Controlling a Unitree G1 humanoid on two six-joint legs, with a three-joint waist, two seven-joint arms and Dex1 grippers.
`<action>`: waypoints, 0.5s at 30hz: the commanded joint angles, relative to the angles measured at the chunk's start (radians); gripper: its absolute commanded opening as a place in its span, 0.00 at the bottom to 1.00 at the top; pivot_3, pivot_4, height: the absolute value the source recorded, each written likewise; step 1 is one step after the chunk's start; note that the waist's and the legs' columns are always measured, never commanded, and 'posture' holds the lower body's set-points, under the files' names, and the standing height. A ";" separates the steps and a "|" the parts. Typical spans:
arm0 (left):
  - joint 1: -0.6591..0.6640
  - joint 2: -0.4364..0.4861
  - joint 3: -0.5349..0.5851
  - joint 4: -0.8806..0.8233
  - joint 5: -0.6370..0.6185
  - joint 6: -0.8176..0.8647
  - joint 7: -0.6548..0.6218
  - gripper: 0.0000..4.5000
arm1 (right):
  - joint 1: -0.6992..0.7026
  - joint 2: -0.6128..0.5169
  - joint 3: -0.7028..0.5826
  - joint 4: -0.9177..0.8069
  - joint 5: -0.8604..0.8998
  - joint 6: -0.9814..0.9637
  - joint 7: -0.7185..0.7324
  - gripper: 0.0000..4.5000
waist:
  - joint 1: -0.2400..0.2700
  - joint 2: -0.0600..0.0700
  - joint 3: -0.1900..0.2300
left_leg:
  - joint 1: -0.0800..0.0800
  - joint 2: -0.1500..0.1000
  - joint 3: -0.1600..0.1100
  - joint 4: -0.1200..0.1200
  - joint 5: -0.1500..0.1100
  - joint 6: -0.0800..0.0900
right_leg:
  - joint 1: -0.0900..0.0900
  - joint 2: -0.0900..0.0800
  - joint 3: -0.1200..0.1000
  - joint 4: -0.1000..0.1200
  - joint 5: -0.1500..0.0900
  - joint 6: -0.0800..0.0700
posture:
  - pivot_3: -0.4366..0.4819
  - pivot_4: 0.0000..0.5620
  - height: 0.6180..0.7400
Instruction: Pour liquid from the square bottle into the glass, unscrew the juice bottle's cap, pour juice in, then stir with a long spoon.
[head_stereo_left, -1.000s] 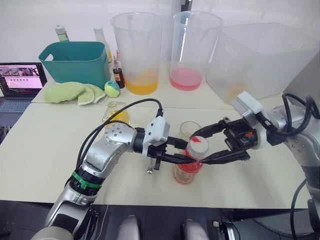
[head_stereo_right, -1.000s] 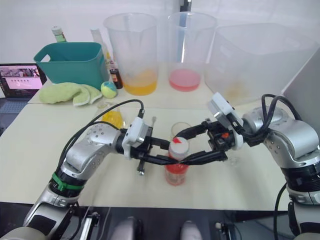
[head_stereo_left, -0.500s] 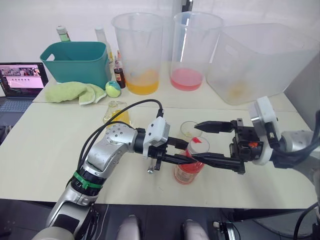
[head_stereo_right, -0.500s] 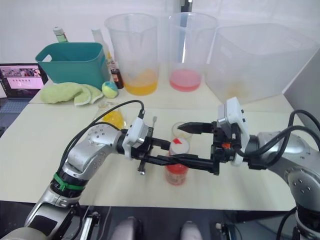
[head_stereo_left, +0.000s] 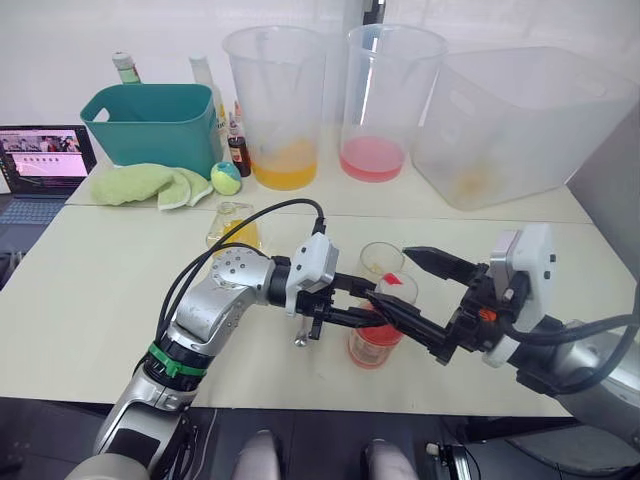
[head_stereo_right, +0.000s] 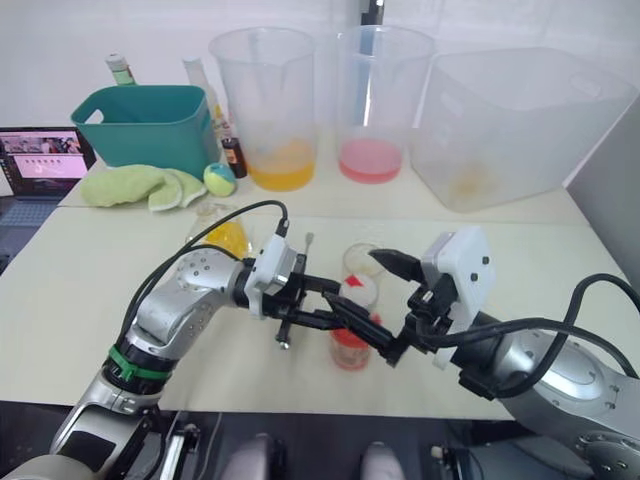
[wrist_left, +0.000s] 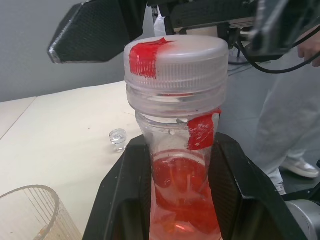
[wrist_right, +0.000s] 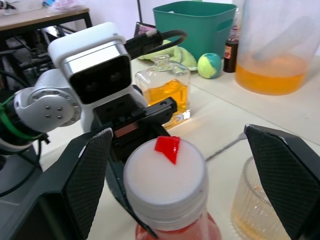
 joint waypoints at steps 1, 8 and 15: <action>0.011 0.004 -0.029 0.025 0.024 0.012 -0.021 0.27 | 0.009 -0.024 0.004 -0.030 0.029 -0.047 -0.047 0.99 | 0.000 0.000 0.000 | 0.000 0.000 0.000 0.000 0.000 0.000 | 0.000 0.000 0.000 0.000 0.000 0.000 | 0.48 0.27 0.92; 0.004 0.003 -0.030 0.031 0.024 0.011 -0.027 0.27 | 0.017 -0.061 0.026 -0.027 0.032 -0.080 -0.069 0.52 | -0.001 0.000 0.000 | 0.000 0.000 0.000 0.000 0.000 0.000 | 0.000 0.000 0.000 0.000 0.000 0.000 | 0.48 0.27 0.92; 0.003 0.006 -0.030 0.028 0.024 0.016 -0.026 0.27 | -0.020 -0.073 0.070 0.009 0.019 -0.101 0.024 0.37 | 0.000 0.000 0.000 | 0.000 0.000 0.000 0.000 0.000 0.000 | 0.000 0.000 0.000 -0.001 0.000 0.000 | 0.48 0.27 0.92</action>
